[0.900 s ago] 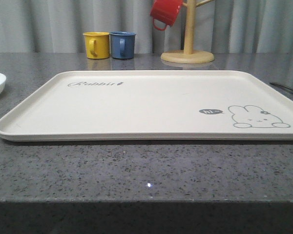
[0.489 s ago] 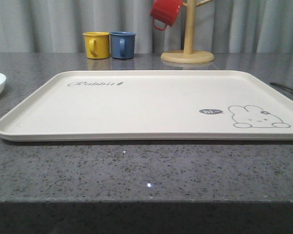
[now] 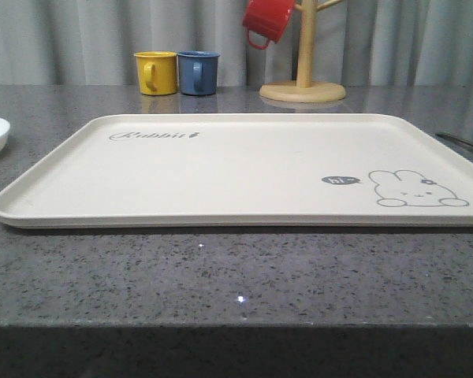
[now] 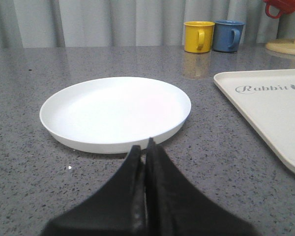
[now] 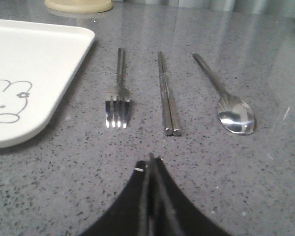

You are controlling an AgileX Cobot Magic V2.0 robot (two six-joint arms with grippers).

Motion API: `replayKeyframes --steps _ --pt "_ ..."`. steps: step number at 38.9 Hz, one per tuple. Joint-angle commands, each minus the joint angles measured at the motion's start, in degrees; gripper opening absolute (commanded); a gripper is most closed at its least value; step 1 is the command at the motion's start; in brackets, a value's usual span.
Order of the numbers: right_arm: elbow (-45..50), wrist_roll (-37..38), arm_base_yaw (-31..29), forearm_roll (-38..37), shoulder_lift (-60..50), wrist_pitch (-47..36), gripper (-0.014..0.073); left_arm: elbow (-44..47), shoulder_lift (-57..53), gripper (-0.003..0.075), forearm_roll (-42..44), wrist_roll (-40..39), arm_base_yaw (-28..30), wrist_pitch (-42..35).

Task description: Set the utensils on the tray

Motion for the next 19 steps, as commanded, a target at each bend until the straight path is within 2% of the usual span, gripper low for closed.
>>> replayKeyframes --steps 1,7,13,15,19 --pt "-0.2 -0.5 -0.4 -0.2 -1.0 -5.1 -0.0120 0.2 -1.3 -0.0018 -0.1 -0.6 0.3 -4.9" --pt "-0.2 -0.5 -0.4 1.1 -1.0 -7.7 -0.0120 0.2 -1.3 -0.0018 -0.1 -0.6 0.3 -8.0" --pt "-1.5 -0.5 -0.4 3.6 -1.0 -17.5 -0.0120 -0.5 -1.3 -0.0018 -0.1 -0.6 0.3 -20.9" --pt "-3.3 -0.5 -0.4 3.6 -1.0 -17.9 -0.0120 -2.2 -1.3 -0.0018 -0.1 -0.6 0.3 -23.7" --pt "-10.0 -0.5 -0.4 3.2 -0.9 -15.1 -0.0120 -8.6 -0.3 -0.0018 2.3 -0.6 0.3 -22.2"
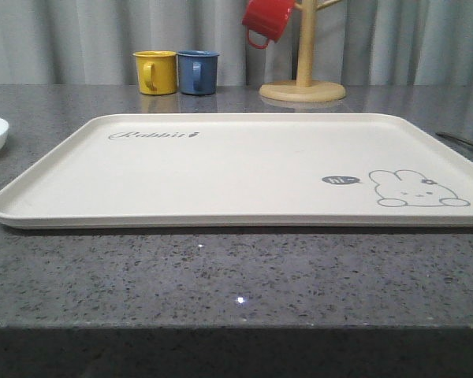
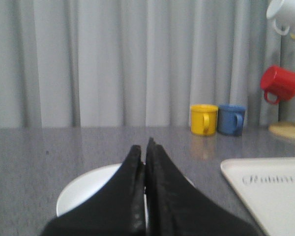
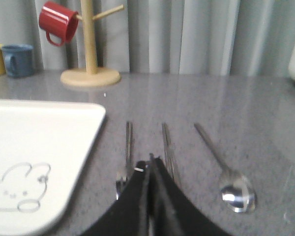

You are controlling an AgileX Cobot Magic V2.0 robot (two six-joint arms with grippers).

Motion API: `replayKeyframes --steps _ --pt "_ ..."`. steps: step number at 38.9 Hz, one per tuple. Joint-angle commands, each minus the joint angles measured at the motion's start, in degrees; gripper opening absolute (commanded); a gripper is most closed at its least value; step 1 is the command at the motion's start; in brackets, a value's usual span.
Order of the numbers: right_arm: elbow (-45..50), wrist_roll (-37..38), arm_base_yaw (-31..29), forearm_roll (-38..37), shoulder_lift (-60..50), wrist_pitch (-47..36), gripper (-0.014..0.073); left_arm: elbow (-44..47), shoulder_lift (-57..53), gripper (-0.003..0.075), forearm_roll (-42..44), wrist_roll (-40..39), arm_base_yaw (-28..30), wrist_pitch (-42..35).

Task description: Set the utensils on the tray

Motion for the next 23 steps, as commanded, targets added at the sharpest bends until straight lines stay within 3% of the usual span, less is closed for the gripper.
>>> replayKeyframes --steps 1,3,7,11,20,23 --pt "-8.8 -0.5 -0.4 0.0 -0.6 -3.0 -0.0120 -8.2 0.5 -0.0018 4.0 -0.6 0.3 -3.9" --pt "-14.6 -0.5 -0.4 0.0 0.9 1.3 -0.0120 -14.0 3.1 -0.0018 8.2 -0.6 0.3 0.5" --pt "-26.3 -0.5 -0.4 0.0 8.5 12.7 -0.0120 -23.2 11.6 -0.0017 8.5 -0.6 0.3 8.0" --pt "-34.4 -0.5 -0.4 0.0 16.6 19.0 -0.0118 -28.8 19.3 -0.0018 8.6 -0.6 0.3 14.3" --pt "-38.3 -0.5 -0.4 0.0 24.8 22.5 -0.0110 -30.1 25.9 -0.0017 8.6 -0.6 0.3 15.1" --pt "-38.3 -0.5 -0.4 0.0 24.7 22.9 -0.0025 -30.1 25.9 0.0000 8.6 -0.6 0.3 15.1"
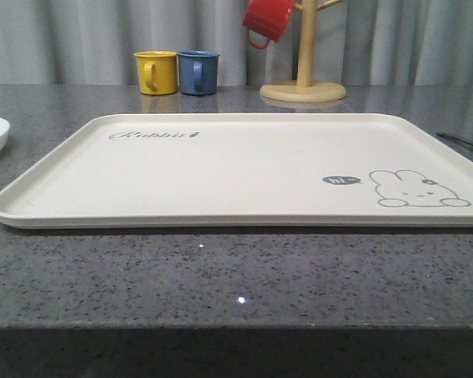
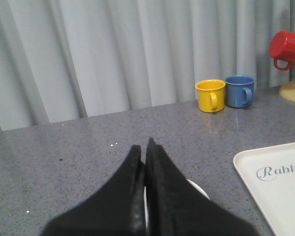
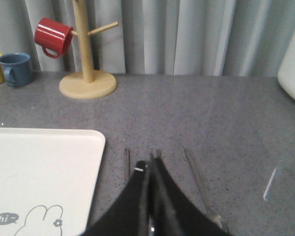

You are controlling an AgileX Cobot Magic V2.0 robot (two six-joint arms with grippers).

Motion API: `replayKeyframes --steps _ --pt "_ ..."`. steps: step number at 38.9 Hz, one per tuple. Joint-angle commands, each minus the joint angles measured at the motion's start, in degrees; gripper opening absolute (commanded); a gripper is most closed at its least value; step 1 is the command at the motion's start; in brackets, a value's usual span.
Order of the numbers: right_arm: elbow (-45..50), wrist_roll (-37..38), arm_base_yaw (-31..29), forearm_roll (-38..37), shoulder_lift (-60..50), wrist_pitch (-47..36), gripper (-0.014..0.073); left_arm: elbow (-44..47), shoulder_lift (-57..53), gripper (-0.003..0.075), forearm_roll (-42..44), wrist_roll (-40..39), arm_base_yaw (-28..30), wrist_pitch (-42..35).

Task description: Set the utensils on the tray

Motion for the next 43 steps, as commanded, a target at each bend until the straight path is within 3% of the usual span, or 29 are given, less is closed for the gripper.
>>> replayKeyframes --steps 1,5,9,10,13,22,34,43 --pt "-2.2 -0.5 -0.3 -0.1 0.8 -3.3 0.0013 -2.1 0.7 0.0024 0.0 -0.6 0.3 -4.4" --pt "-2.2 -0.5 -0.3 -0.1 0.8 -2.7 0.0300 -2.1 0.7 0.0215 0.0 -0.6 0.3 -4.3" --pt "-2.2 -0.5 -0.3 -0.2 0.8 -2.7 0.0584 -2.1 0.7 0.0529 0.0 -0.6 0.3 -4.3" --pt "-2.2 -0.5 -0.3 -0.3 0.8 -2.6 0.0620 -2.1 0.7 0.0594 0.0 -0.6 0.3 -4.3" --pt "-2.2 -0.5 -0.3 -0.3 0.8 -2.7 0.0589 -2.1 0.7 0.0698 0.0 -0.6 0.3 -4.3" --pt "-2.2 -0.5 -0.3 -0.3 0.8 -2.7 0.0582 -4.2 4.2 0.0640 -0.5 -0.6 0.3 0.5" --pt "-2.2 -0.5 -0.3 -0.3 0.8 -2.7 0.0582 -20.6 29.0 0.0550 -2.9 0.6 0.2 27.6" --pt "-2.2 -0.5 -0.3 -0.3 0.8 -2.7 0.0582 -32.8 45.9 0.0498 -3.7 2.5 -2.7 38.3"
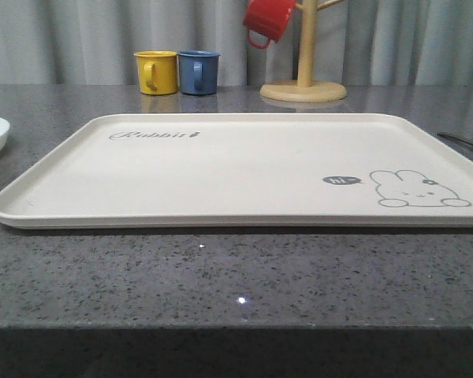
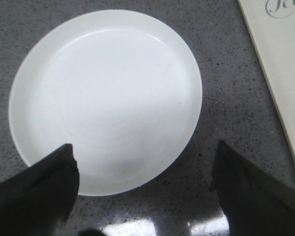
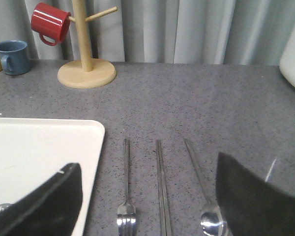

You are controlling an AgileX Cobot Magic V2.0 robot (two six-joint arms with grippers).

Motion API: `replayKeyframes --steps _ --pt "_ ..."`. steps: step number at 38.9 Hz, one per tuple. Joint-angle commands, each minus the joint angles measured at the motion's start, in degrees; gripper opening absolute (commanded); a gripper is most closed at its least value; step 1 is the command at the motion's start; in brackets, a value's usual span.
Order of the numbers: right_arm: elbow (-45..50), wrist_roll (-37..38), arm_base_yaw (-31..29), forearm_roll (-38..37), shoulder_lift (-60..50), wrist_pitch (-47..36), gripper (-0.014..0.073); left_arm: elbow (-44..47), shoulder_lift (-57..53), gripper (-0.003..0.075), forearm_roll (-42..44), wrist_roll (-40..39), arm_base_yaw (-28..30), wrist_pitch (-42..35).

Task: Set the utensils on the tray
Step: 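Grasp the white plate's rim with the left gripper and lift it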

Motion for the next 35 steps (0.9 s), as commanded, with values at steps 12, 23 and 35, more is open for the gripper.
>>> replayKeyframes --steps 12,23,35 --pt "-1.9 -0.5 -0.3 -0.3 0.7 -4.1 0.0582 -16.0 21.2 0.0417 -0.7 1.3 -5.0 5.8" --pt "-1.9 -0.5 -0.3 -0.3 0.7 -4.1 0.0582 -16.8 27.4 0.0313 -1.9 1.4 -5.9 6.2" --pt "-1.9 -0.5 -0.3 -0.3 0.7 -4.1 0.0582 -16.8 28.3 0.0016 -1.9 1.4 -5.9 6.5"
